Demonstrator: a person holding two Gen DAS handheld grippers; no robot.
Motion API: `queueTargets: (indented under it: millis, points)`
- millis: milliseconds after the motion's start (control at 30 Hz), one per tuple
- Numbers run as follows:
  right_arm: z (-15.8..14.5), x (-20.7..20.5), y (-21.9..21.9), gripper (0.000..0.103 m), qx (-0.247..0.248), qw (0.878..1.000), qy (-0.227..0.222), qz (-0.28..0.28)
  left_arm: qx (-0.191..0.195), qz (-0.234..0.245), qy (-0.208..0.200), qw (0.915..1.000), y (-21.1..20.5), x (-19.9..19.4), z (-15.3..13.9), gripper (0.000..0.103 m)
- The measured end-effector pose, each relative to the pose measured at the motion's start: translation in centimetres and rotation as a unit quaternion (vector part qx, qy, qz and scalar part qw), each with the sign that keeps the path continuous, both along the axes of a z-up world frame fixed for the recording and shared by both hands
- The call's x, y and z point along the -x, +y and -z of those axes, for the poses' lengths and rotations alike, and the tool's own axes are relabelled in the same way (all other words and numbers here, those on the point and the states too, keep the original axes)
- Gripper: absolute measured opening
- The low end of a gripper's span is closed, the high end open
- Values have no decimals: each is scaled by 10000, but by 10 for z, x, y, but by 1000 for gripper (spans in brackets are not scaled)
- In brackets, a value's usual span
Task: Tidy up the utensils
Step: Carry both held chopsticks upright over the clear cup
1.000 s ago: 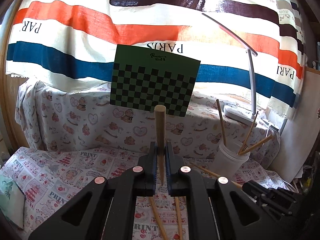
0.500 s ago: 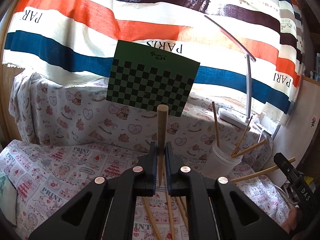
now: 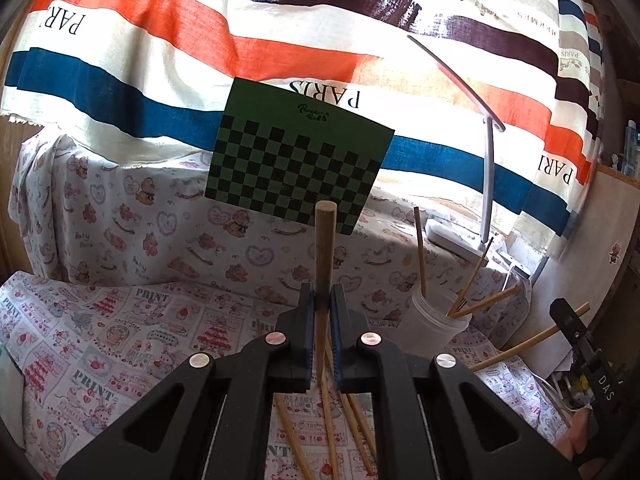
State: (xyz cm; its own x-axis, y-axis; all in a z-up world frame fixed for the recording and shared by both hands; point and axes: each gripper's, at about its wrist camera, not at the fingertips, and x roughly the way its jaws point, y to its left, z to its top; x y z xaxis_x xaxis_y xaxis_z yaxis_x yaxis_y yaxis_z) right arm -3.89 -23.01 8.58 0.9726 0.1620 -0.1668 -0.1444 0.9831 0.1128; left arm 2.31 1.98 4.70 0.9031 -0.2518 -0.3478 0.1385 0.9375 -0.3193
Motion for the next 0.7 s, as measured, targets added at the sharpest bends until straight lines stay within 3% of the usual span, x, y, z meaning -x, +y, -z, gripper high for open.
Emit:
queueTargets:
  millis: [367,700]
  points:
    - [15,-23,-5,7,-193,9984,538,18,-306,64,136,9994,-15,-6,8,6]
    - [3,-16,-28,7,-602,9976,291,150,-235,199,-302,9991,-20,14,-7,6]
